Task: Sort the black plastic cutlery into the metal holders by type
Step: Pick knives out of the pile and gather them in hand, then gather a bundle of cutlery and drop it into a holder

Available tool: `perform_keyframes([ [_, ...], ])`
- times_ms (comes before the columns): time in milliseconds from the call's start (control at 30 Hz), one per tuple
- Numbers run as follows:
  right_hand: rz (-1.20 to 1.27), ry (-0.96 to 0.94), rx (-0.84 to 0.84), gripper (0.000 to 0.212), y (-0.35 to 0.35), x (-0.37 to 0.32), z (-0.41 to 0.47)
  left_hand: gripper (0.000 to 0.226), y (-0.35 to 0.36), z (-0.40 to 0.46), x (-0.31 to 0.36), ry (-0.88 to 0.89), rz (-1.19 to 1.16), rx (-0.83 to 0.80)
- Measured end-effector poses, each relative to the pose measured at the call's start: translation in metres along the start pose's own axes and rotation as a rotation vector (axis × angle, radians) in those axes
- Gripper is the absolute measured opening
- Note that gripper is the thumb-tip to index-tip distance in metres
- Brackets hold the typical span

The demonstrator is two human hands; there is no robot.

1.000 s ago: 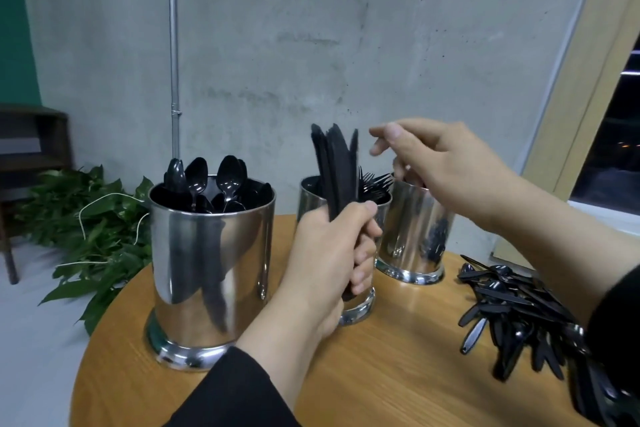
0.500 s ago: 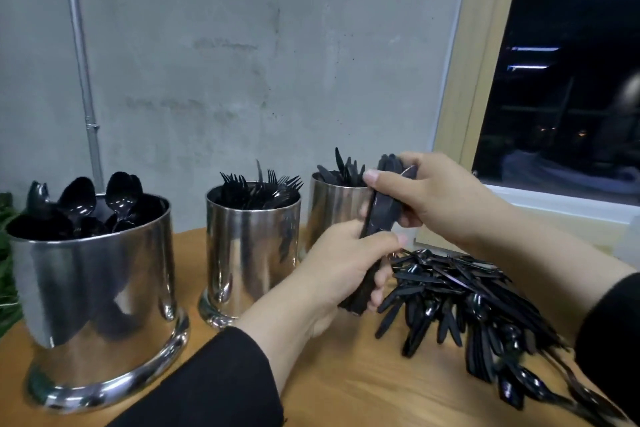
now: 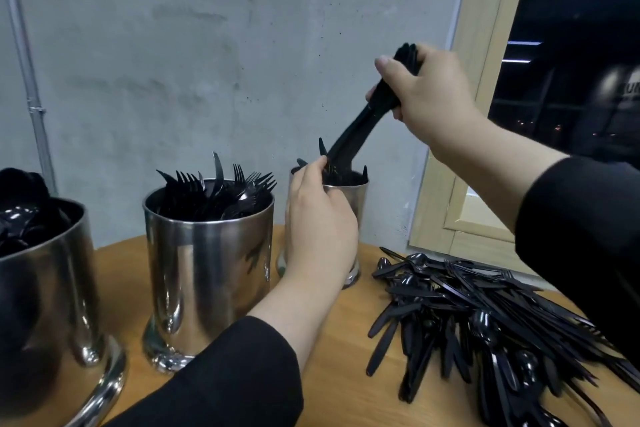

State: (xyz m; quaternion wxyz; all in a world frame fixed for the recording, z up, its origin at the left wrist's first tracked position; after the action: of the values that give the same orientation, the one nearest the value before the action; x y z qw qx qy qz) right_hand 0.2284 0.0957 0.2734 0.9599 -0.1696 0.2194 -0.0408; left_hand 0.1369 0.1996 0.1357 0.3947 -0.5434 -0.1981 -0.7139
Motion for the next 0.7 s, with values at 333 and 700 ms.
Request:
perform_keyframes([
  [333, -0.348, 0.015, -0.331, 0.037, 0.077, 0.046, 0.017, 0.060, 0.009, 0.013, -0.012, -0.085, 0.027, -0.059],
  [700, -0.367, -0.072, -0.196, 0.047, 0.039, 0.042, -0.037, 0.055, 0.011, -0.006, -0.005, 0.067, -0.013, -0.024],
])
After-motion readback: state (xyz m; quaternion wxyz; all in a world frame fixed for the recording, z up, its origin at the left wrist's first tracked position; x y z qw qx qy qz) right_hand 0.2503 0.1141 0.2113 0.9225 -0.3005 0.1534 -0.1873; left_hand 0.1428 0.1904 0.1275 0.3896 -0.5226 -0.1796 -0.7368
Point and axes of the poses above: each hand's wrist, its own z-axis towards the middle knuckle, its own y-axis out of the palm, x = y × z, the point moved 4 cm from there along z, towards the middle knuckle, and after that the axes turned 13 degrees about -y, right-handed, at the moved point
